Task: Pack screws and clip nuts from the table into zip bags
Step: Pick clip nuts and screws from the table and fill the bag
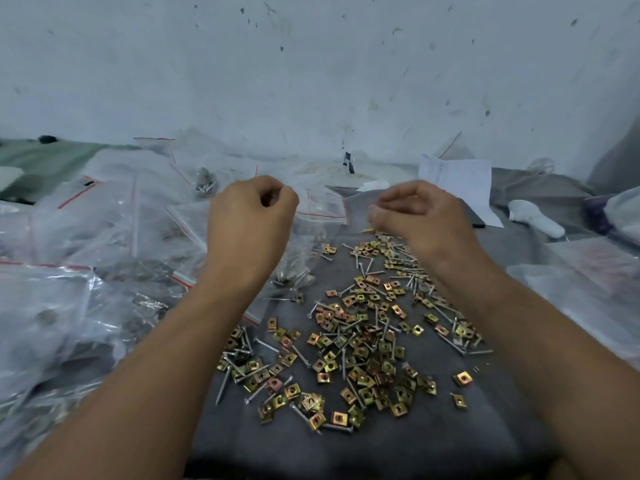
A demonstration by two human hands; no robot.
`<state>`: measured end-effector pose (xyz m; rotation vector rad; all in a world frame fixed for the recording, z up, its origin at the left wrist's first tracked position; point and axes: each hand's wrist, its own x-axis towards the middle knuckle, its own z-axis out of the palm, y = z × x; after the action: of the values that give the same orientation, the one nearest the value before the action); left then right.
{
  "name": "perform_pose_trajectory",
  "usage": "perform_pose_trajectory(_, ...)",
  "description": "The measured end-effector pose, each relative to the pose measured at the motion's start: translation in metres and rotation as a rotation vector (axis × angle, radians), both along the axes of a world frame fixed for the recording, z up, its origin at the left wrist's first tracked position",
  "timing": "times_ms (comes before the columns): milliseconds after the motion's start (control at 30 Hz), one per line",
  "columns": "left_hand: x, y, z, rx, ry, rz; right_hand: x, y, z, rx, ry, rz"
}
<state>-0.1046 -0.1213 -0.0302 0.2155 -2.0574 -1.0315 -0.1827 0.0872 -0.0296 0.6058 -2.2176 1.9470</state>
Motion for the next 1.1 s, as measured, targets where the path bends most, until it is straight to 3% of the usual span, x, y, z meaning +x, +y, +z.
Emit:
perform_pose_trajectory(67, 0.001, 0.003, 0.000, -0.006, -0.013, -0.028, 0.009, -0.008, 0.013, -0.099, 0.122, 0.068)
perform_pose_trajectory(133, 0.002, 0.008, 0.001, 0.003, -0.023, -0.069, 0.017, -0.019, 0.021, -0.074, 0.248, 0.147)
perform_pose_trajectory(300, -0.001, 0.017, 0.002, 0.017, -0.015, -0.121, 0.021, -0.037, 0.018, 0.235, 0.443, 0.131)
perform_pose_trajectory(567, -0.007, 0.025, 0.002, 0.117, -0.020, -0.115, 0.020, -0.024, 0.013, 0.453, 0.531, 0.085)
perform_pose_trajectory(700, -0.008, 0.027, 0.001, 0.115, -0.022, -0.145, 0.019, -0.022, 0.014, 0.688, 0.701, -0.003)
perform_pose_trajectory(933, -0.012, 0.024, -0.004, 0.187, -0.047, -0.200, 0.017, -0.023, 0.013, 0.802, 0.723, -0.153)
perform_pose_trajectory(1100, -0.017, 0.016, -0.004, 0.539, -0.043, -0.264, 0.016, -0.009, 0.014, 0.738, 0.624, 0.052)
